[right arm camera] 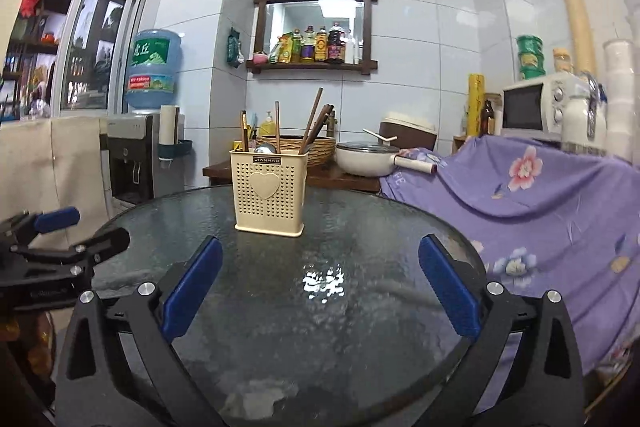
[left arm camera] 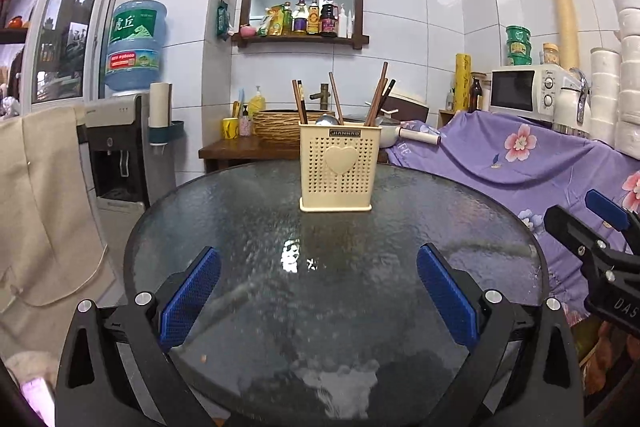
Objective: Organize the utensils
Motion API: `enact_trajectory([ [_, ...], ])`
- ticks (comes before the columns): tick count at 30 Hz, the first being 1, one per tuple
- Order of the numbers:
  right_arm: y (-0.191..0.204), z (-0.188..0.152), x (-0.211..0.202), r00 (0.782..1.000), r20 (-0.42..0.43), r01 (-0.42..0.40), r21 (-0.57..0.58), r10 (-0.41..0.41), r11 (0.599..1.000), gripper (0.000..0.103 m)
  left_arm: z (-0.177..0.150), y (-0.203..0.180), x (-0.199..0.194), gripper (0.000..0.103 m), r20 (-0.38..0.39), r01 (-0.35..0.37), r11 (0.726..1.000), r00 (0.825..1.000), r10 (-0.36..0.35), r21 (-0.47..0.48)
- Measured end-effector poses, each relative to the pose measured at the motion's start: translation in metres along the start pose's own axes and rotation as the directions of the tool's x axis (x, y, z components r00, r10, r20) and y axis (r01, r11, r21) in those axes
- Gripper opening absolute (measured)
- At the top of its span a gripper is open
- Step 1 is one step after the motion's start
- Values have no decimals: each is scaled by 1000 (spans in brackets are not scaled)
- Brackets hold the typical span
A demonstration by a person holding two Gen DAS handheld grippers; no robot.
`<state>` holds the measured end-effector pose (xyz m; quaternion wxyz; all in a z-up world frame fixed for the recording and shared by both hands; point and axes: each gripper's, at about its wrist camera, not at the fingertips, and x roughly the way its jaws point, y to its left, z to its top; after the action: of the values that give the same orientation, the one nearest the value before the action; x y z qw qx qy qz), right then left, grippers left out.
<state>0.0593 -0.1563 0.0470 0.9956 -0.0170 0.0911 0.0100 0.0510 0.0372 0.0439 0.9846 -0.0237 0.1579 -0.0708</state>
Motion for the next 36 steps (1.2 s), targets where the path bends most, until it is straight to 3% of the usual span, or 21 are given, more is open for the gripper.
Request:
enact_trajectory([
  [3, -1, -3, -15, 1000, 6, -18, 29, 18, 999, 97, -7, -3, -13, 96, -11, 10, 1000, 1000, -10, -22],
  [12, 7, 4, -34, 998, 48, -44, 4, 44, 999, 97, -6, -8, -51, 96, 91, -18, 1000, 996, 16, 20],
  [36, 6, 8, -36, 999, 42, -24, -5, 24, 1000, 97, -5, -8, -48, 96, 76, -31, 999, 997, 28, 39],
])
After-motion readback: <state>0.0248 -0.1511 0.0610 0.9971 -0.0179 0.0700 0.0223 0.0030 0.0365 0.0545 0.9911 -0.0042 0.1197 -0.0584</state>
